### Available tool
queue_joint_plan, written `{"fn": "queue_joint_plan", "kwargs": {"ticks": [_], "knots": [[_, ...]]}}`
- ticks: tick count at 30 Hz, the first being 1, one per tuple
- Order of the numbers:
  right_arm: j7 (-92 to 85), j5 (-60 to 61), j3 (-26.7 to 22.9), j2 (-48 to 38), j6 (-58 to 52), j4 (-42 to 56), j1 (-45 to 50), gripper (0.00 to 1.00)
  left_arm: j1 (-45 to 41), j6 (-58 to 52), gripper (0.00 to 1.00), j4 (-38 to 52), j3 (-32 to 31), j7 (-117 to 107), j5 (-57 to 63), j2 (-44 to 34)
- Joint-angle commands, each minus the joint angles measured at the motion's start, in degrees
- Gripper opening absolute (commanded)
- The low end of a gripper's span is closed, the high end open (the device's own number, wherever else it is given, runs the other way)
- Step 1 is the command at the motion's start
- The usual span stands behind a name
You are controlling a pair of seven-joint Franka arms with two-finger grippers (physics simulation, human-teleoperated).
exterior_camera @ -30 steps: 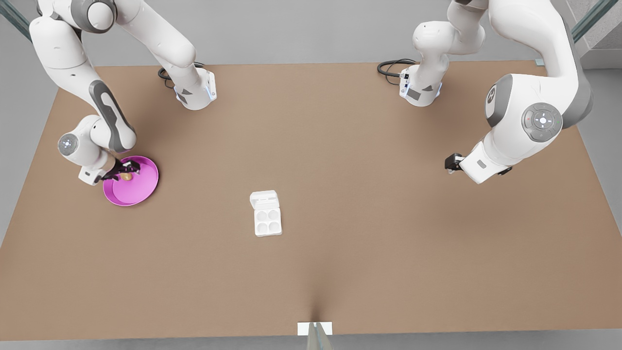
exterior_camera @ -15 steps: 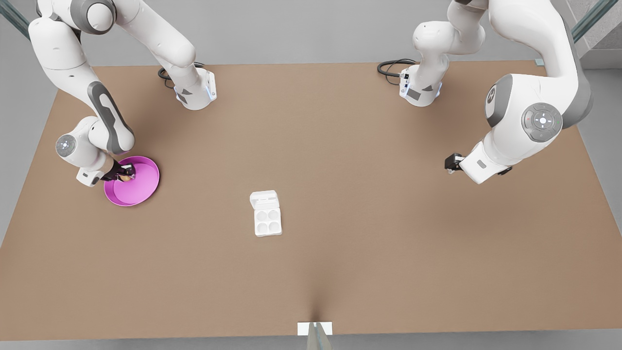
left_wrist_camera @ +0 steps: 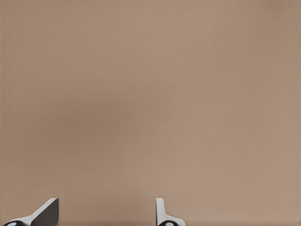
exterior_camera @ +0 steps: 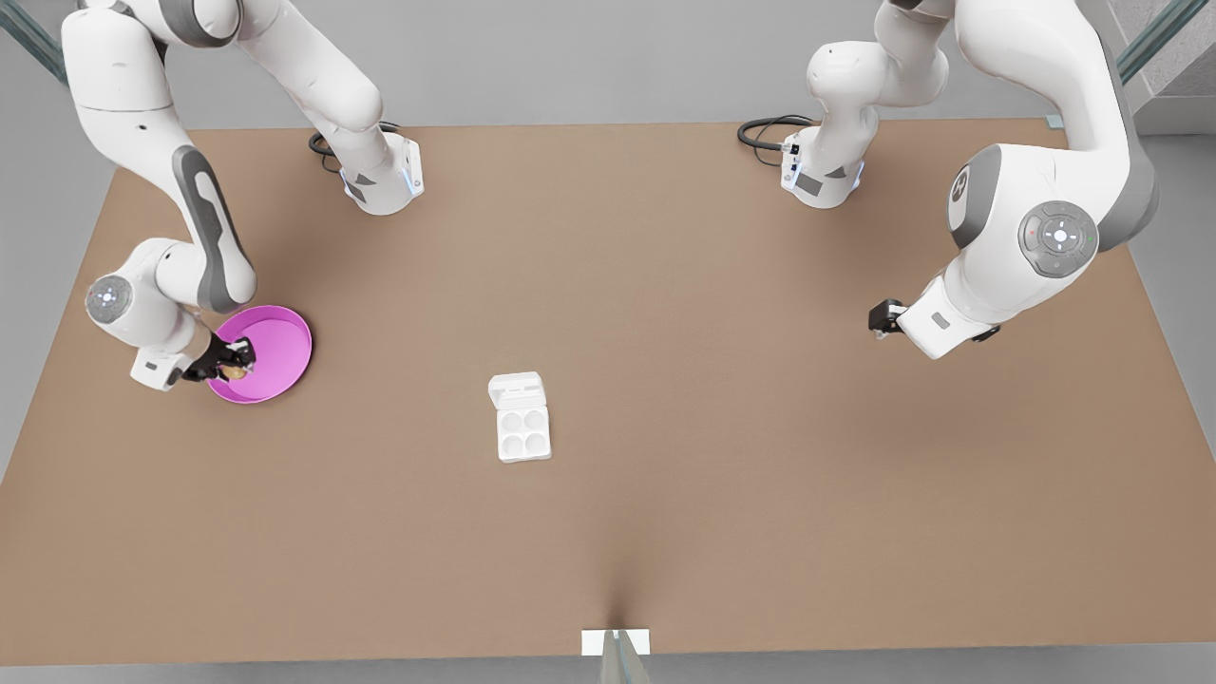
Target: Pack egg into the box and close the box lid
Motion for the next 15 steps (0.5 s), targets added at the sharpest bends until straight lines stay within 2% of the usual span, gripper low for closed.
{"fn": "queue_joint_plan", "kwargs": {"ticks": [1,4,5,8,9,10,12,15], "knots": [[13.3,-0.4,4.5,-0.2,-6.1,0.7,0.0,0.38,0.0,-0.1,1.00,0.0,0.0,0.0,0.0,-0.1],[24.8,-0.4,11.1,0.1,-9.9,5.7,2.9,0.38,0.0,-0.1,1.00,0.0,0.0,0.0,0.0,-0.1],[28.4,-0.4,11.1,0.3,-13.3,8.8,6.5,0.38,0.0,-0.1,1.00,0.0,0.0,0.0,0.0,-0.1],[40.3,-0.3,11.1,1.0,-13.4,12.6,17.8,0.38,0.0,-0.1,1.00,0.0,0.0,0.0,0.0,0.0],[42.5,3.8,11.1,1.9,-13.5,14.1,20.9,0.38,0.0,-0.1,1.00,0.0,0.0,0.0,0.0,0.0],[44.7,4.2,11.1,1.9,-13.5,14.4,21.8,0.38,0.0,-0.1,1.00,0.0,0.0,0.0,0.0,0.0],[54.1,4.2,11.1,4.7,-14.2,20.5,28.5,0.38,0.0,-0.1,1.00,0.0,0.0,0.0,0.0,0.0],[62.7,7.6,10.8,9.4,-20.8,29.3,33.9,0.38,0.0,-0.1,1.00,0.0,0.0,0.0,0.0,0.0]]}}
